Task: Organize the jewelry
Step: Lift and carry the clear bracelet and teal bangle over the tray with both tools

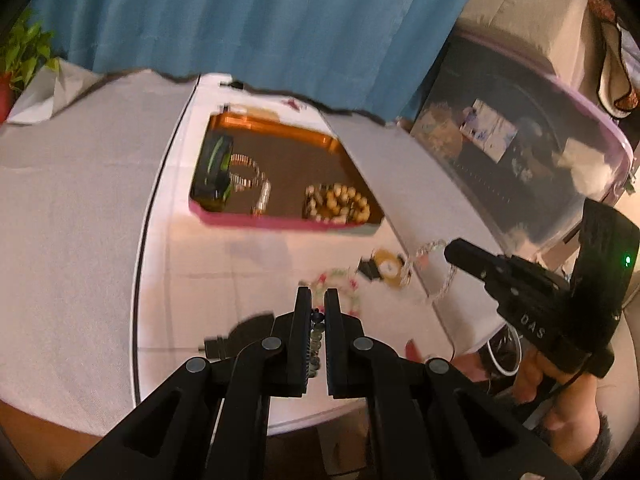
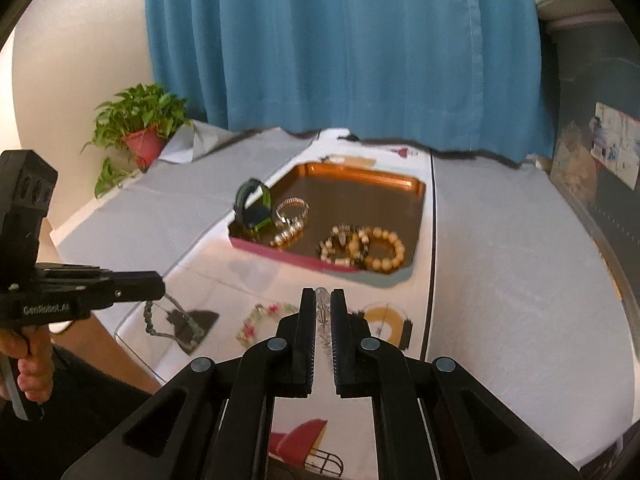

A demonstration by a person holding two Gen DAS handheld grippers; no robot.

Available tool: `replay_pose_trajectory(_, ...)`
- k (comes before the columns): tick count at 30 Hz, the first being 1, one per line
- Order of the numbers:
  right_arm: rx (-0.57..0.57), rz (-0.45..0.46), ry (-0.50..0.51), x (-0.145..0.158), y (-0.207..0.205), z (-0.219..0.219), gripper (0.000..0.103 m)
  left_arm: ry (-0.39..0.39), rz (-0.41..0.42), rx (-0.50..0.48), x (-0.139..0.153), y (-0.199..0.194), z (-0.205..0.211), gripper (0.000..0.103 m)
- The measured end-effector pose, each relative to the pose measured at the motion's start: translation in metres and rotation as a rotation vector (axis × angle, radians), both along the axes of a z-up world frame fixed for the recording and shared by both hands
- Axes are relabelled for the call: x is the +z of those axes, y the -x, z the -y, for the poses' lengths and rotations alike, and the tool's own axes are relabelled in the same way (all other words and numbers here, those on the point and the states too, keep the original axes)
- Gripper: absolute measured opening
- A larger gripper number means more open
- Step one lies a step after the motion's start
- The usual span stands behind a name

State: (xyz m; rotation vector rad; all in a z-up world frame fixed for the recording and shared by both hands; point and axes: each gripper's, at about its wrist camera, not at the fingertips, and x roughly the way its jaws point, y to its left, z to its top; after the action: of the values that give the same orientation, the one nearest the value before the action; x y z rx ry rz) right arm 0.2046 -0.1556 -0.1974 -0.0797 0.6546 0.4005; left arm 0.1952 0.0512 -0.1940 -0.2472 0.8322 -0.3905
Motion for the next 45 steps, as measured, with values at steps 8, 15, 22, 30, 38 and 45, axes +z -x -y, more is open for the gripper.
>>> replay_pose_trajectory(8,0.021,0.070,-0.027,0.042,-0.004,-0.009,0.007,-0.035,0.094,-0.021,0.041,-0.011,0.011,0.004)
replay_pose_trajectory(15,0.031,0.146,-0.072,0.078,-0.025,-0.011,0.007,-0.028,0.179,-0.041,0.072,-0.036,0.018,0.004)
replay_pose_trajectory(22,0.023,0.222,-0.084,0.101,-0.064,-0.012,0.007,-0.002,0.270,-0.050,0.102,-0.078,0.020,0.004)
replay_pose_trajectory(30,0.020,0.258,-0.104,0.096,-0.112,-0.015,0.008,0.035,0.321,-0.066,0.094,-0.124,0.031,0.004)
replay_pose_trajectory(38,-0.019,0.150,-0.130,0.038,-0.163,-0.013,0.008,0.068,0.189,-0.059,0.028,-0.170,0.036,0.004)
replay_pose_trajectory(45,-0.074,0.053,-0.125,-0.014,-0.201,-0.003,0.008,0.067,0.084,-0.027,-0.029,-0.215,0.032,0.004)
